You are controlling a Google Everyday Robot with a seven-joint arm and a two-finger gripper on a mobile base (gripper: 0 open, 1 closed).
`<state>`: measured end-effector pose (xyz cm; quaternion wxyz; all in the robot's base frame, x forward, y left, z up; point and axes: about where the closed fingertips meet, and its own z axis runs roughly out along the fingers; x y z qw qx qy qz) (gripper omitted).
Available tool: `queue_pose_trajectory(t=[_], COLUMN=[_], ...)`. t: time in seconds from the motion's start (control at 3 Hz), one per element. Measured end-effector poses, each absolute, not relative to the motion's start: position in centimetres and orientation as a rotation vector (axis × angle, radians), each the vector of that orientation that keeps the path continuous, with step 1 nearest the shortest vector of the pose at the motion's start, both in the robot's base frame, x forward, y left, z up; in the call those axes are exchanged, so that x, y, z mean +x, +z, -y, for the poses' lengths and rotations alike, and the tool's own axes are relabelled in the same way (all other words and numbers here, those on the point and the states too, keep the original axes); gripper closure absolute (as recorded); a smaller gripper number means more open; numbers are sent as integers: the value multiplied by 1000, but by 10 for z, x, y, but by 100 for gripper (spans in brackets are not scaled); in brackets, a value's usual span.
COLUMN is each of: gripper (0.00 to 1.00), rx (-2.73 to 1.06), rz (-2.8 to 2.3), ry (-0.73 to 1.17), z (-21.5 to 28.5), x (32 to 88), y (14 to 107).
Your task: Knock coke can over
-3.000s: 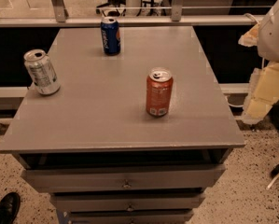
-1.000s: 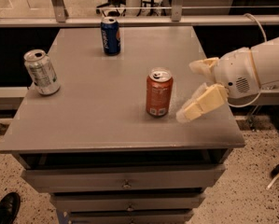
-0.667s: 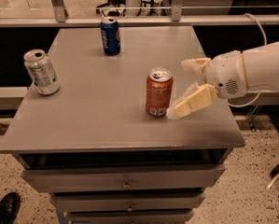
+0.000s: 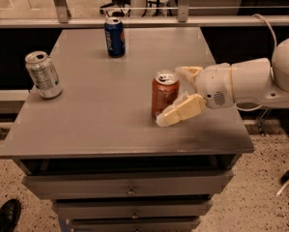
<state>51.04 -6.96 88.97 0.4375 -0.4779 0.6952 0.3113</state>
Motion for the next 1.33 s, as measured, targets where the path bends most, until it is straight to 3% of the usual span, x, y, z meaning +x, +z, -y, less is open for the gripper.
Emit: queue_pose_trajectory(t=[0.33,1.0,1.33], gripper=[33,79,100], rx=[-1161,-1167,-1377], rz=[-1732,-1753,-1747], ry=[769,734,627], z=[66,67,61], x=[519,531,536], y=[885,899,921])
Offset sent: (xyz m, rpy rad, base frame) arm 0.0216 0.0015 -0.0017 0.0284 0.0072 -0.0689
